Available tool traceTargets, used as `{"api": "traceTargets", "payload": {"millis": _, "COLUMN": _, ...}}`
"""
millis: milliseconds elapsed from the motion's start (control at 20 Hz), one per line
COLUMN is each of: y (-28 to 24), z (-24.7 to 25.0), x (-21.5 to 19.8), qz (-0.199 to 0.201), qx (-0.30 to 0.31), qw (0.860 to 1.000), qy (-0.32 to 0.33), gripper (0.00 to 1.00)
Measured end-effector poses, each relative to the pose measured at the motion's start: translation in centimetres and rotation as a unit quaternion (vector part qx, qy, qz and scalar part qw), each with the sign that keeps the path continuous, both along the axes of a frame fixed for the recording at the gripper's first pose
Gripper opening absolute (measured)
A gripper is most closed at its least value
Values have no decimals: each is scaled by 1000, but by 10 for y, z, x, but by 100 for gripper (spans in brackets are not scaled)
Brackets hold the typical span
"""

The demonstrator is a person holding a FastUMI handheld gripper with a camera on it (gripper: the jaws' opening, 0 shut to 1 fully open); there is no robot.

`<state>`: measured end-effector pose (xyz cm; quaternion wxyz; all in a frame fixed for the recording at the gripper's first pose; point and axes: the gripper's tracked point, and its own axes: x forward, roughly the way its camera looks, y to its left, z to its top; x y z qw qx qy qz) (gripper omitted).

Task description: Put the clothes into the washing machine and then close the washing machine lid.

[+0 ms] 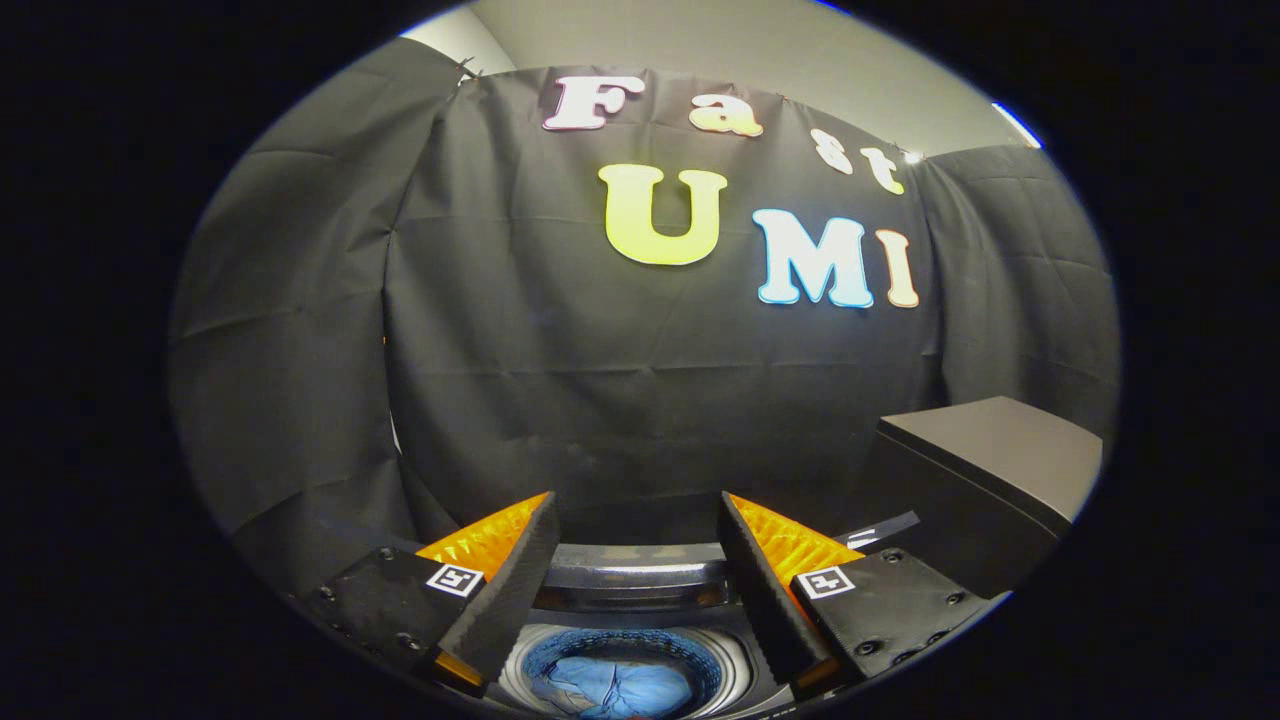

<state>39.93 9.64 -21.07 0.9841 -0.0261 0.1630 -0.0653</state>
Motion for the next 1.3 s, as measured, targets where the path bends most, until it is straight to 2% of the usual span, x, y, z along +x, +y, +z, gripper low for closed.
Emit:
{"api": "traceTargets", "payload": {"millis": 700, "y": 16, "z": -30, "x": -83, "qz": 23, "qx": -22, "qw": 999, "qy": 39, "gripper": 98}}
{"api": "traceTargets", "payload": {"millis": 950, "y": 6, "z": 22, "x": -114, "qz": 29, "qx": -44, "qw": 999, "qy": 12, "gripper": 98}}
{"api": "traceTargets", "payload": {"millis": 1300, "y": -11, "z": 105, "x": -171, "qz": 26, "qx": -19, "qw": 999, "qy": -37, "gripper": 98}}
